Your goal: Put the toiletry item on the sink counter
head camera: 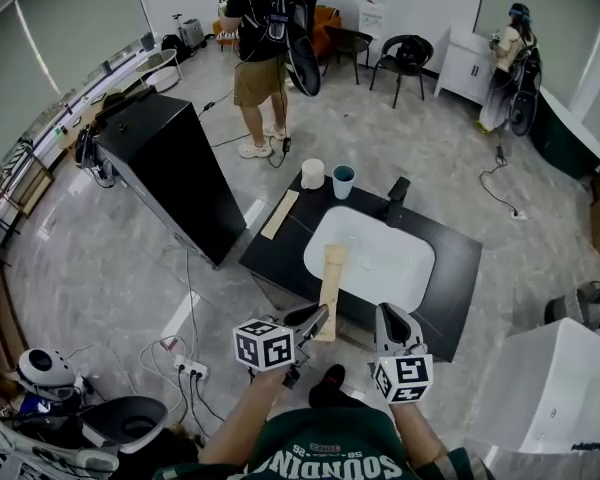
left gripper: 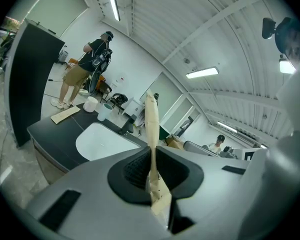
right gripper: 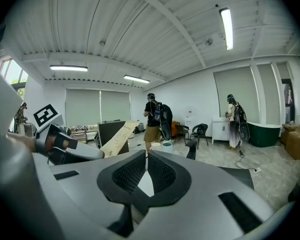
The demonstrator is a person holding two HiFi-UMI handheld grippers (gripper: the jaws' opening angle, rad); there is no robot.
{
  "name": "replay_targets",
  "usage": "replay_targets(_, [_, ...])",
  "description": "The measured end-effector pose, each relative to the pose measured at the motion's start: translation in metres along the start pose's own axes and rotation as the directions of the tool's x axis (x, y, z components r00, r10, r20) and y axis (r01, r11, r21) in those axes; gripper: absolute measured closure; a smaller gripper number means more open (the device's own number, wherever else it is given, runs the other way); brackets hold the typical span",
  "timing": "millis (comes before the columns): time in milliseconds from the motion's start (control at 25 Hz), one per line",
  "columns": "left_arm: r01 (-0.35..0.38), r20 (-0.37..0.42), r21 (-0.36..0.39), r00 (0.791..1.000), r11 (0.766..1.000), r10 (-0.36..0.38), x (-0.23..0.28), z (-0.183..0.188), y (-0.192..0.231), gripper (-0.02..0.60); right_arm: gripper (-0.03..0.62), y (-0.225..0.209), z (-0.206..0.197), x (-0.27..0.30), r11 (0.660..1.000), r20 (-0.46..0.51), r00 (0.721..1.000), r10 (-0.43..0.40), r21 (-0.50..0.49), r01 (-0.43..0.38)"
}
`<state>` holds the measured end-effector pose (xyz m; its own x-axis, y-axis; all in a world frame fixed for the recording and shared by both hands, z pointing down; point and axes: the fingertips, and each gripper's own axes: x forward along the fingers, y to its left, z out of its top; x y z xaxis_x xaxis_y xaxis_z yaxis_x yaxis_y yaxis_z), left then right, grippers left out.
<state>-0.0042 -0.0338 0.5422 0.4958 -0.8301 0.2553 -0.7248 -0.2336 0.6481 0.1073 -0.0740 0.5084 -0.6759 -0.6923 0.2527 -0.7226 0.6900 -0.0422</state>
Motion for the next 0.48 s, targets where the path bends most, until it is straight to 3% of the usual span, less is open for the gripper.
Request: replay_targets(480, [-0.012, -0.048, -0.011, 0.999, 1.000, 0.011, 0.056, 0.035, 0.033, 0.541, 0.551, -0.038, 0.012, 0.059, 1.000, -0.024, 1.000, 0.001, 0.018, -0.001])
